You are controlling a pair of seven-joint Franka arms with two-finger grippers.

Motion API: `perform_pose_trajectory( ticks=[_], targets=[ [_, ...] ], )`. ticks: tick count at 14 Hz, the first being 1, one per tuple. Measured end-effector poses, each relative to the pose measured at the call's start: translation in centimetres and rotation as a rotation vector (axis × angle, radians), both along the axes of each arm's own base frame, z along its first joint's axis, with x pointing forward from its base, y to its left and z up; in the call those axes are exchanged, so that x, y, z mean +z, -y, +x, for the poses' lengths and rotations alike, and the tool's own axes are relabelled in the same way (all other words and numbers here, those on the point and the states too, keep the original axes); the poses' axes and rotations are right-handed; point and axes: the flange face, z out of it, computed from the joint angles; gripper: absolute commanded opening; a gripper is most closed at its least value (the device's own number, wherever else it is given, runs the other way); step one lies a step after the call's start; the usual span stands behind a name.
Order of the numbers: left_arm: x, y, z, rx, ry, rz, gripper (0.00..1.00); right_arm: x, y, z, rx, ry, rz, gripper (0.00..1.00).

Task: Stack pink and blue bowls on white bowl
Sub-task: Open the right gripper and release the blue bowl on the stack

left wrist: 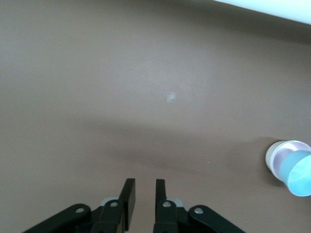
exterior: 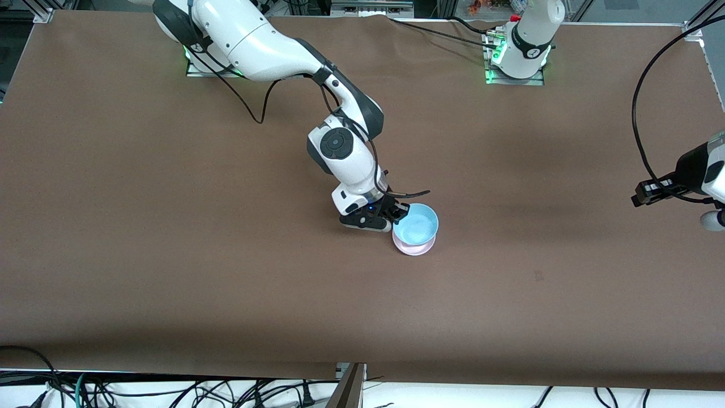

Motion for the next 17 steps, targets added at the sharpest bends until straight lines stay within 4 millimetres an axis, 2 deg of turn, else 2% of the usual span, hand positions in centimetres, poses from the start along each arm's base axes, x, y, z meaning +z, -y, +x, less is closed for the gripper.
perform_pose_trajectory(
  ticks=[6,11,12,13,14,15,17],
  targets=[
    [-0.6,0.3,-0.6,-0.107,-0.015,0.008,0.29,-1.0,0.2,0.2,-0.002,0.01,-0.003,0.0],
    [-1.0,0.4,-1.2,-0.114,-0.011,0.012,0.41,-1.1,0.1,0.1,0.001,0.011,-0.002,0.0],
    [-1.0,0.4,-1.3,-0.114,-0.01,0.012,0.45,-1.1,0.0,0.0,0.002,0.011,-0.002,0.14],
    [-1.0,0.4,-1.4,-0.114,-0.01,0.013,0.49,-1.1,-0.1,-0.1,0.003,0.011,-0.002,0.84],
    [-1.0,0.4,-1.4,-0.115,-0.009,0.013,0.57,-1.1,-0.2,-0.1,0.004,0.011,-0.002,1.0],
    [-1.0,0.4,-1.5,-0.115,-0.009,0.013,0.61,-1.1,-0.2,-0.2,0.005,0.012,-0.001,1.0],
    [-1.1,0.4,-1.5,-0.116,-0.01,0.013,0.62,-1.0,-0.2,-0.1,0.005,0.013,0.0,1.0]
  ],
)
